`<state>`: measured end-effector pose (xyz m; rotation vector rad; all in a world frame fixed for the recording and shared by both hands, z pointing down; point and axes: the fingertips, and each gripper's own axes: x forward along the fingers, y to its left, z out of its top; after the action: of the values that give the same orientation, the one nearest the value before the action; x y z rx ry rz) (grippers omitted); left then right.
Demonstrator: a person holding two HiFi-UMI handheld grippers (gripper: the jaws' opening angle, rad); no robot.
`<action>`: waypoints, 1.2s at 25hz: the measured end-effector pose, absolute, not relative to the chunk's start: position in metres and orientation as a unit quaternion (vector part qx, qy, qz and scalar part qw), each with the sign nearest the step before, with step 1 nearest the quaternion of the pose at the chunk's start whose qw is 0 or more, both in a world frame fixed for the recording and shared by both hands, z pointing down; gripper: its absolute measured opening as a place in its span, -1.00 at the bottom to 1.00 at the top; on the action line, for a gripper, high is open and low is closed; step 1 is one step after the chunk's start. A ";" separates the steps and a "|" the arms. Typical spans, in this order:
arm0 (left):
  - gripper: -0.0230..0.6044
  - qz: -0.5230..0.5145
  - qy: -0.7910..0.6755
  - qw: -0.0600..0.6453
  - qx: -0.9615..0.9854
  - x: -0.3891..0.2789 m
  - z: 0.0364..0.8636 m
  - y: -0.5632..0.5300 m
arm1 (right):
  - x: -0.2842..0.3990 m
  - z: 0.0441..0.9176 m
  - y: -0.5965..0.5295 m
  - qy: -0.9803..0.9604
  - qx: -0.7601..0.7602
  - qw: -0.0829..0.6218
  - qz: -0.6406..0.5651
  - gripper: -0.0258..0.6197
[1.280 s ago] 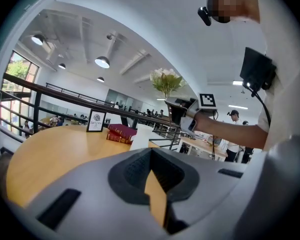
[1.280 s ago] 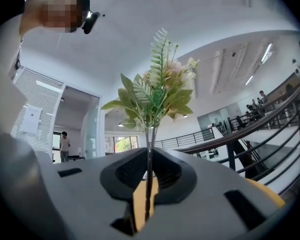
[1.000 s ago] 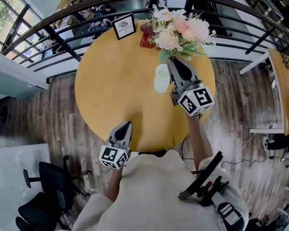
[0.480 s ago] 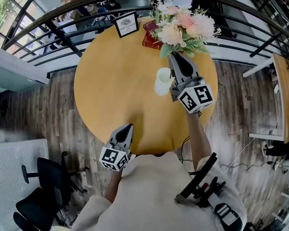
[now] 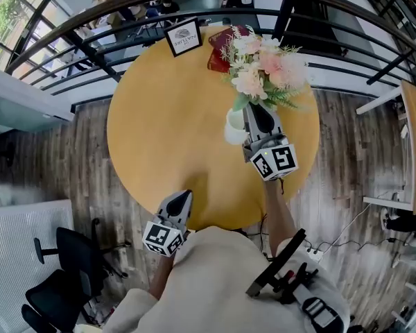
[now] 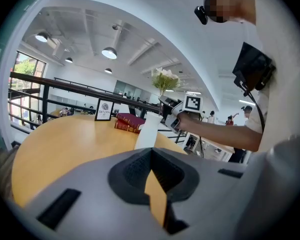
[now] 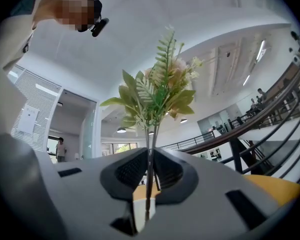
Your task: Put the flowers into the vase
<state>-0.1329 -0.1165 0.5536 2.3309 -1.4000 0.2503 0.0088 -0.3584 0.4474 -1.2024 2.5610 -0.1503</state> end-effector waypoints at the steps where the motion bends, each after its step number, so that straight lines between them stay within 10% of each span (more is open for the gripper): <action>1: -0.91 0.090 -0.501 0.206 0.836 -0.133 0.554 -0.116 | 0.007 0.448 -0.357 0.894 -0.419 0.152 -0.046 -0.80; 15: -0.91 0.094 -0.492 0.209 0.840 -0.137 0.556 -0.115 | 0.006 0.474 -0.335 0.871 -0.484 0.071 0.030 -0.74; 20: -0.91 0.091 -0.488 0.209 0.843 -0.135 0.556 -0.117 | 0.005 0.502 -0.330 0.868 -0.496 0.030 -0.002 -0.22; 30: -0.91 0.079 -0.481 0.204 0.849 -0.127 0.555 -0.119 | 0.001 0.517 -0.320 0.889 -0.456 -0.023 -0.021 0.08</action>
<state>-0.1275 -0.1191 0.5549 2.3669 -1.3422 0.2215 0.0015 -0.3198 0.5167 -1.4549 2.8365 -0.0664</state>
